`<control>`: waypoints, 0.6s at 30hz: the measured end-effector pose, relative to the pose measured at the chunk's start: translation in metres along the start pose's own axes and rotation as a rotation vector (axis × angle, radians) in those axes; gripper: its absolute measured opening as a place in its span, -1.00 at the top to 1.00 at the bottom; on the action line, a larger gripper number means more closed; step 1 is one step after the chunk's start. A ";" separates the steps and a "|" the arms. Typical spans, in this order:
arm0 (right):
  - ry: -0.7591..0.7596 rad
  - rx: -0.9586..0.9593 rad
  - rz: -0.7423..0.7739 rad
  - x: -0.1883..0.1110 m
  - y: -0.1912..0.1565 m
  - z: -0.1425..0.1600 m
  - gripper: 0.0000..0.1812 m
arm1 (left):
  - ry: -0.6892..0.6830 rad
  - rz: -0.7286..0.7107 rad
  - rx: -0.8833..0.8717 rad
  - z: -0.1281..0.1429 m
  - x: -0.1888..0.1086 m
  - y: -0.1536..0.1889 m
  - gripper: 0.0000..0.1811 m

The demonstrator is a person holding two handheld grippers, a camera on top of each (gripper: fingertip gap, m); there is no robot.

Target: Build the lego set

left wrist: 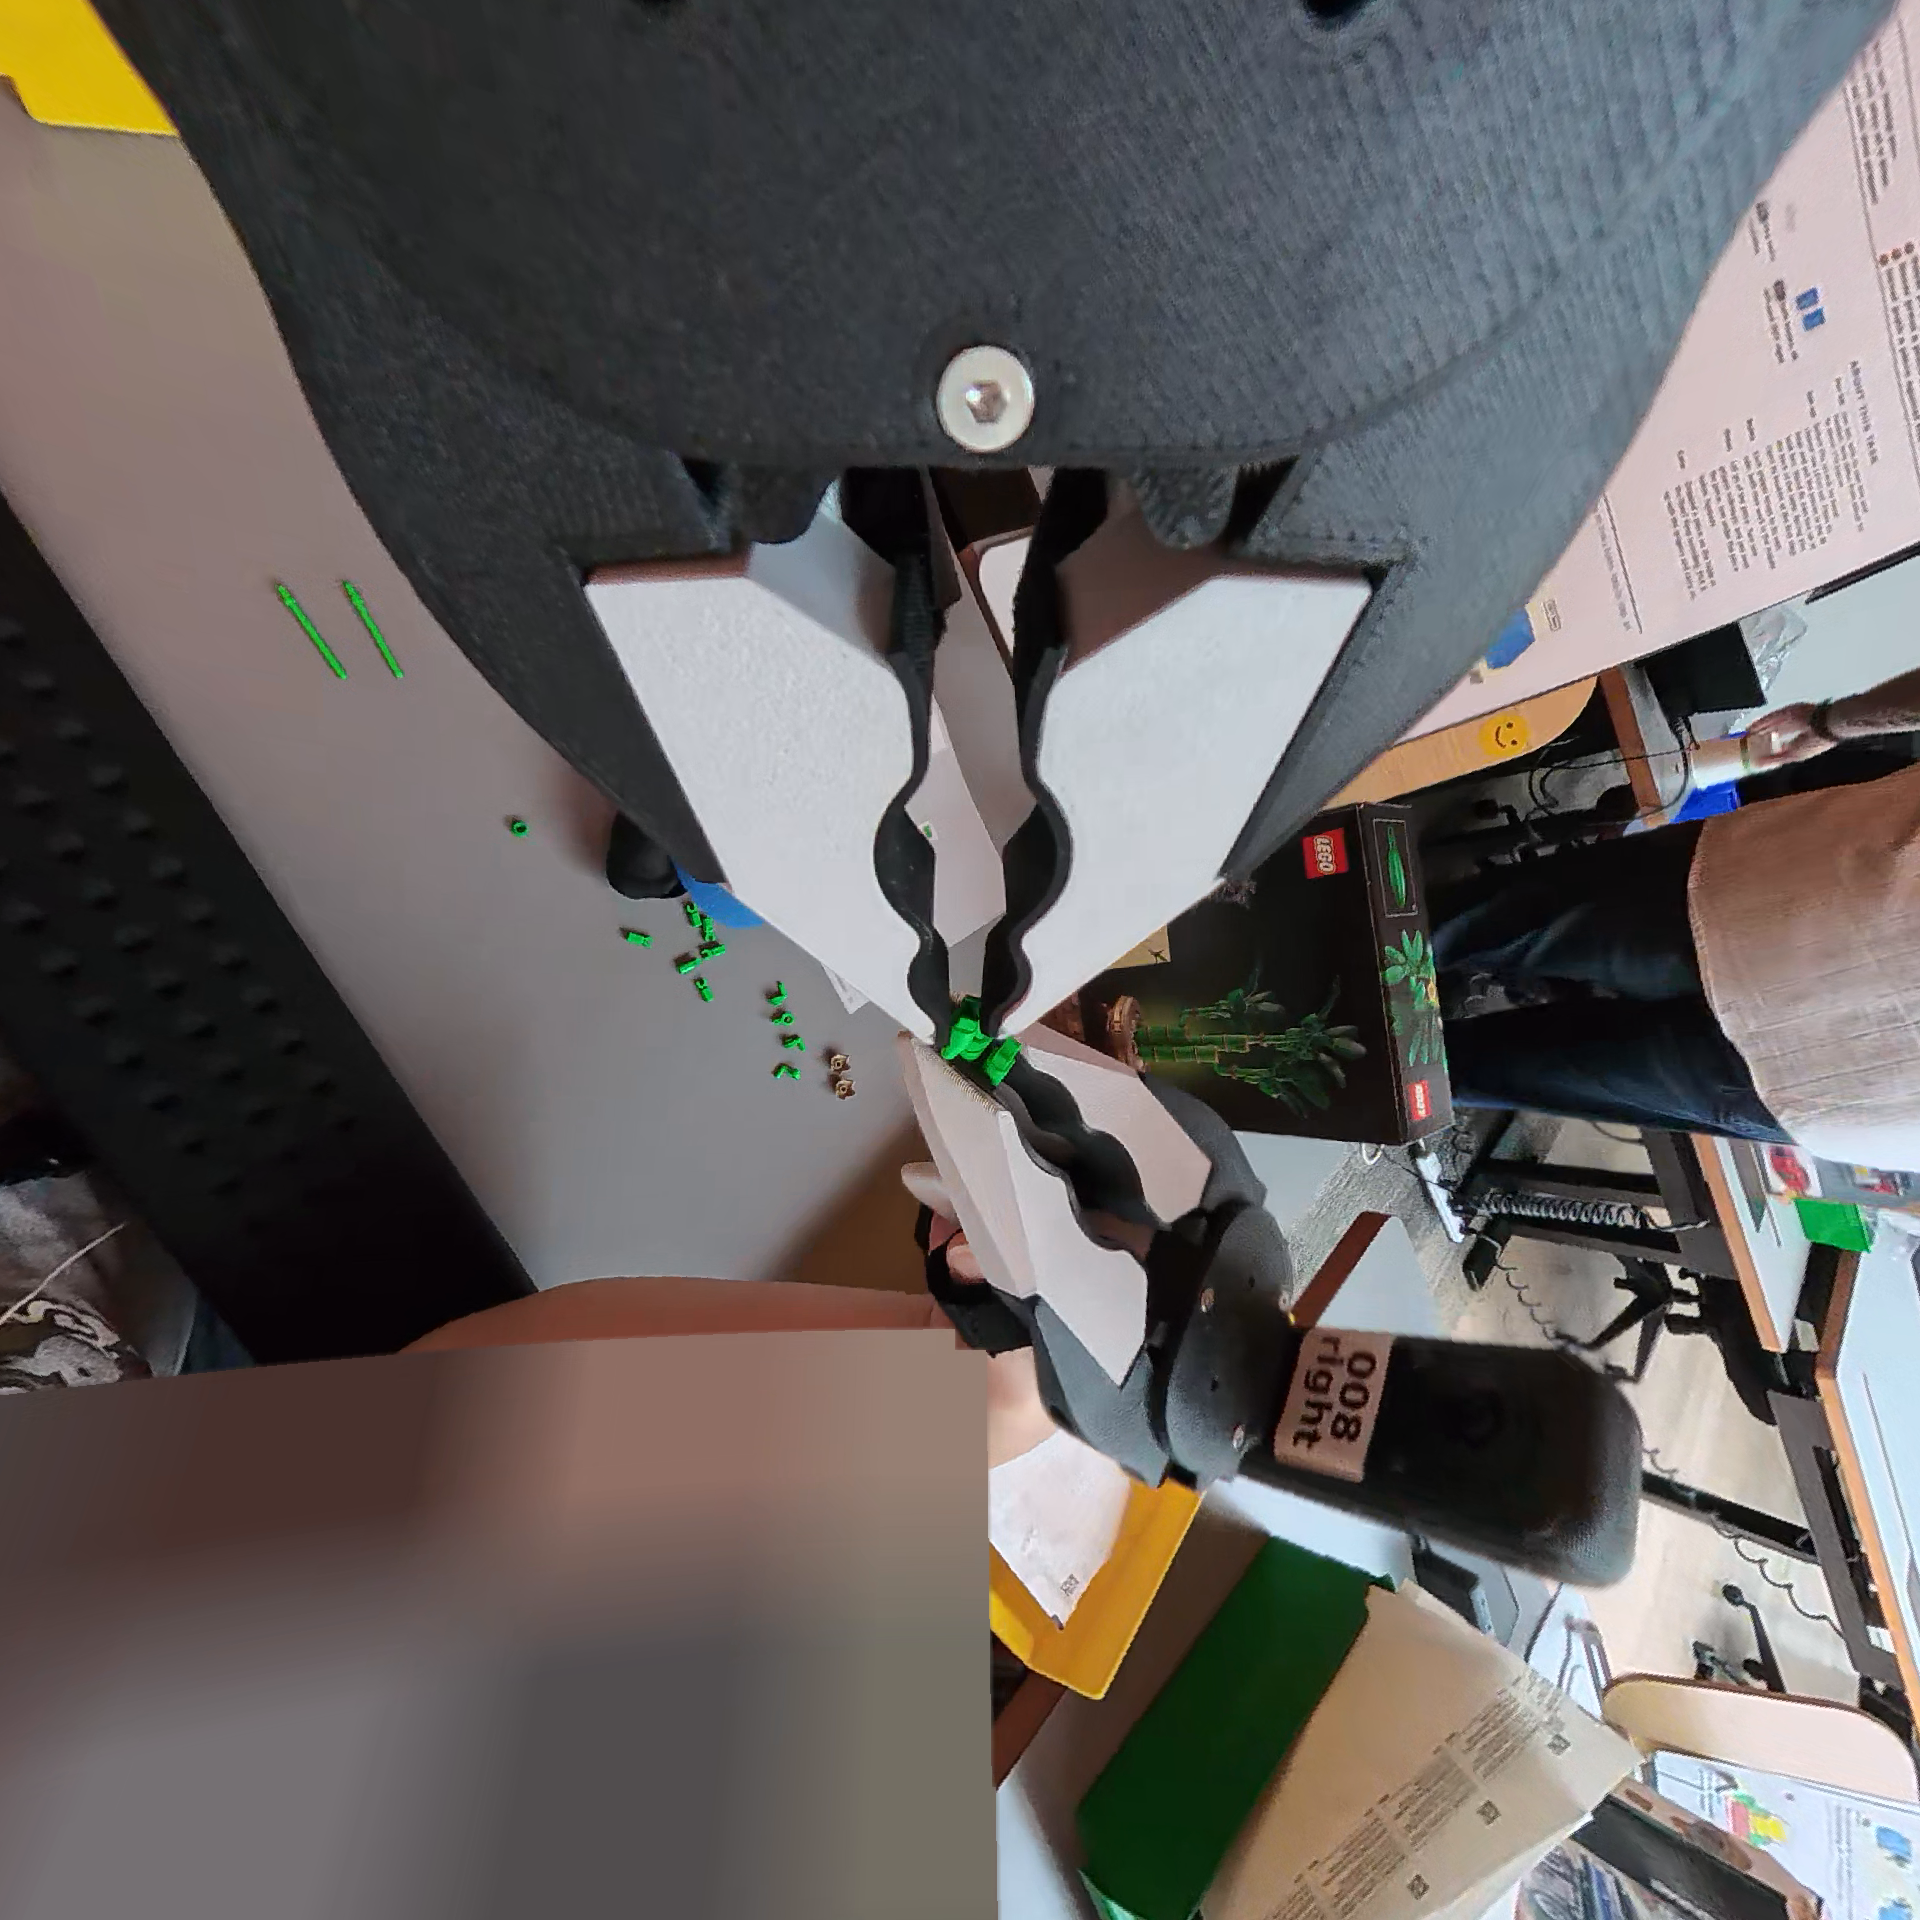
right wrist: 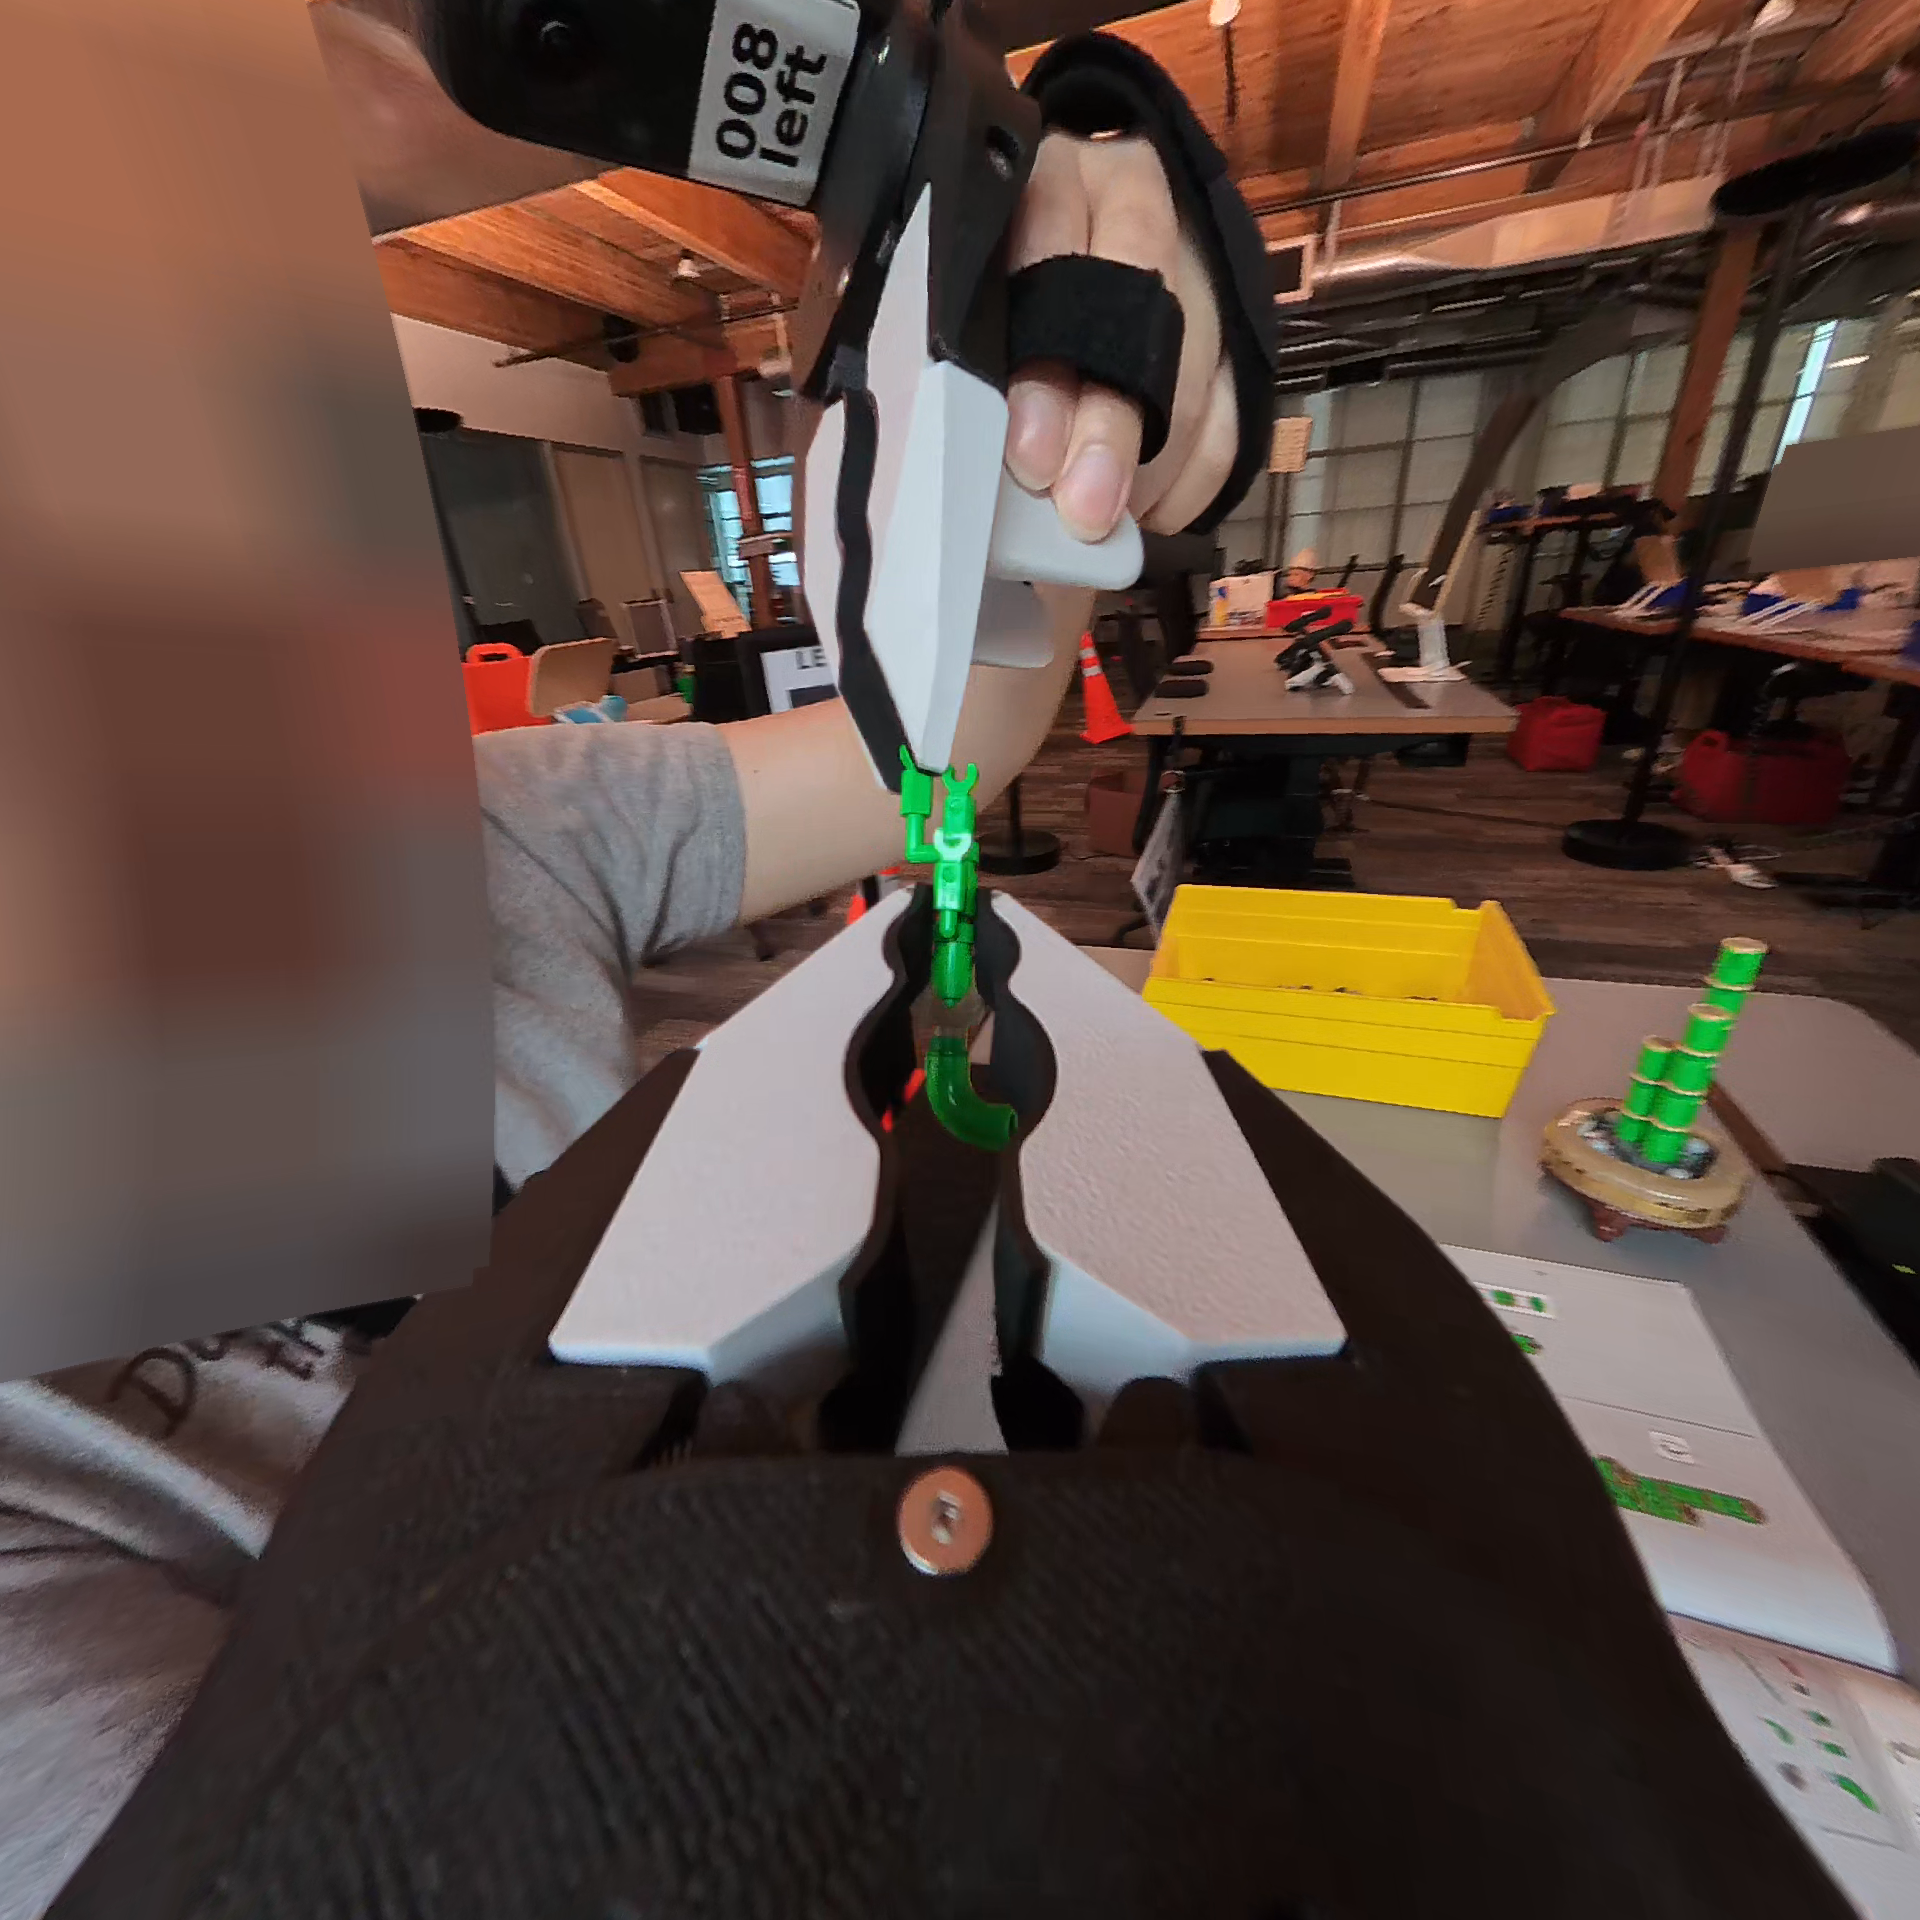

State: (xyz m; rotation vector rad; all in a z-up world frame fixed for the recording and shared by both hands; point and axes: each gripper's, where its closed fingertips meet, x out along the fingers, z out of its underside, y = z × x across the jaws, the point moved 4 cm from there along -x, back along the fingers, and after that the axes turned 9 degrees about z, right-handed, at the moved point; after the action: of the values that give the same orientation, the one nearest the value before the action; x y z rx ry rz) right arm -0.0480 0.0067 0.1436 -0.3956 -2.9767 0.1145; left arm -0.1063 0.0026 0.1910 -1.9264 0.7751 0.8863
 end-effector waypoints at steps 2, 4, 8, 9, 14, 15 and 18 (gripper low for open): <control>-0.003 -0.033 0.061 0.000 0.003 -0.001 0.95 | -0.021 -0.011 -0.016 0.003 0.000 -0.003 0.96; -0.004 -0.073 0.124 0.000 0.006 -0.003 0.95 | -0.038 -0.024 -0.032 0.005 -0.001 -0.006 0.96; -0.001 -0.150 0.253 0.000 0.010 -0.008 0.95 | -0.067 -0.056 -0.069 0.008 -0.005 -0.011 0.95; -0.002 -0.169 0.283 0.001 0.010 -0.008 0.95 | -0.074 -0.061 -0.080 0.009 -0.006 -0.012 0.96; 0.004 -0.242 0.417 0.002 0.014 -0.014 0.95 | -0.074 -0.112 -0.124 0.010 -0.011 -0.018 0.95; 0.019 -0.251 0.431 0.002 0.013 -0.017 0.94 | -0.054 -0.130 -0.127 0.008 -0.013 -0.019 0.95; 0.057 -0.332 0.492 0.000 0.010 -0.024 0.95 | 0.036 -0.237 -0.156 0.004 -0.027 -0.025 0.78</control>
State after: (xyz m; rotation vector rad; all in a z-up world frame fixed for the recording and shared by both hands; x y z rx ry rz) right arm -0.0420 0.0179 0.1664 -1.1404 -2.7719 -0.3405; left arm -0.1031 0.0221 0.2225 -2.1247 0.4964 0.7871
